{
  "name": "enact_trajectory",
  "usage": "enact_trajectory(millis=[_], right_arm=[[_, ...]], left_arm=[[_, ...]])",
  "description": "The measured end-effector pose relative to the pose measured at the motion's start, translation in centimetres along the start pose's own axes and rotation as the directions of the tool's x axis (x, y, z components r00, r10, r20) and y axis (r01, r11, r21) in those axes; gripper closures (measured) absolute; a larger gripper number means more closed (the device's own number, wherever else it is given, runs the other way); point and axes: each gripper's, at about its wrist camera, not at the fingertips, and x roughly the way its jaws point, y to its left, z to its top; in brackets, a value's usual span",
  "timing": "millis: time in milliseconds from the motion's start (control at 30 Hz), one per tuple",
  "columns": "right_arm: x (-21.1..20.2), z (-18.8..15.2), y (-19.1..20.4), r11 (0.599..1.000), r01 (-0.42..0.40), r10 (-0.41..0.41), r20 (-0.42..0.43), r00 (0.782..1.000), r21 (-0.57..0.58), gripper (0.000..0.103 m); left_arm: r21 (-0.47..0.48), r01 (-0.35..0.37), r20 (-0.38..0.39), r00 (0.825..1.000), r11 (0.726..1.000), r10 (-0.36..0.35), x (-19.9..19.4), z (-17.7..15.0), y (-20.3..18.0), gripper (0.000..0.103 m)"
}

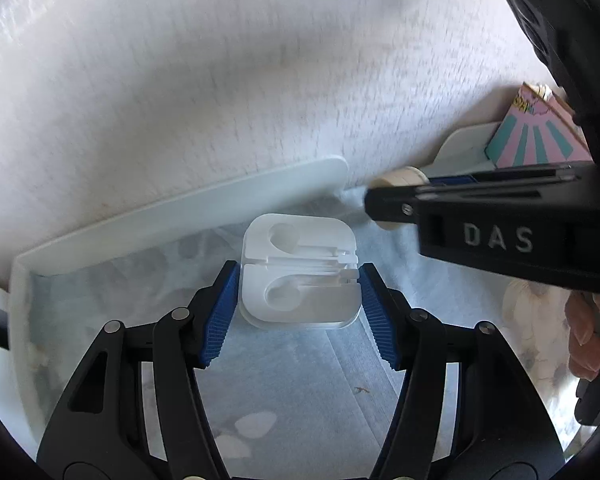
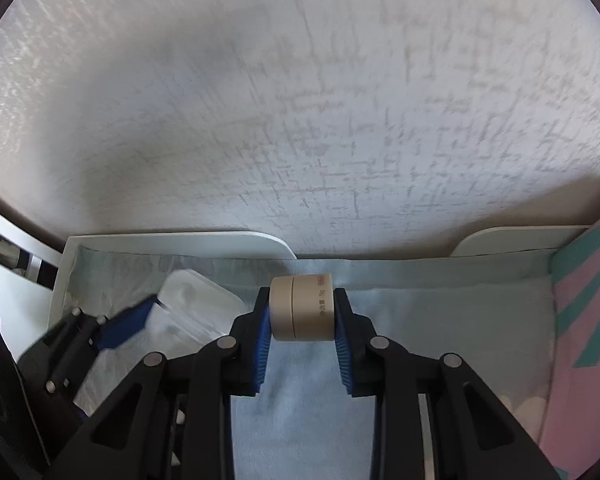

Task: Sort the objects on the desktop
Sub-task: 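Carry the earphone case with the left tool while the right tool carries the tape roll to the box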

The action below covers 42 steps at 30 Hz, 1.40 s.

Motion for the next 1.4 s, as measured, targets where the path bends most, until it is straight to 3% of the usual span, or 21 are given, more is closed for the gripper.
enact_trajectory(millis=[300,600,700,1033,1400], right_arm=[[-6.6,-2.5,-1.4,0.999,-0.041,0.041,0.021,0.999,0.033,0.077],[-15.3,-3.3,-3.8,1.000,-0.025,0.025,0.096,0.995,-0.008,0.077],[-17.8,-3.1,-5.7,0.998,-0.050,0.046,0.129,0.991,0.030,0.077],[-22.8,-5.1,-13.9,0.987,0.026,-0.057,0.199,0.978,0.158,0.077],[-23.1,-7.8,-20.0,0.967,0.055,-0.093,0.143,0.985,0.250,0.077]], left_arm=[[-0.076,-0.017,-0.025,1.000,0.997,0.015,-4.0,1.1,-0.2,0.046],[-0.064,0.052,0.021,0.999,0.997,-0.050,-9.0,4.0,-3.6,0.046],[-0.041,0.074,0.028,0.997,0.996,-0.073,-9.4,6.1,-5.6,0.046],[0.087,0.149,0.061,0.986,0.985,-0.155,-12.0,10.8,-13.9,0.046],[0.193,0.236,-0.015,0.971,0.952,-0.238,-8.3,12.1,-24.3,0.046]])
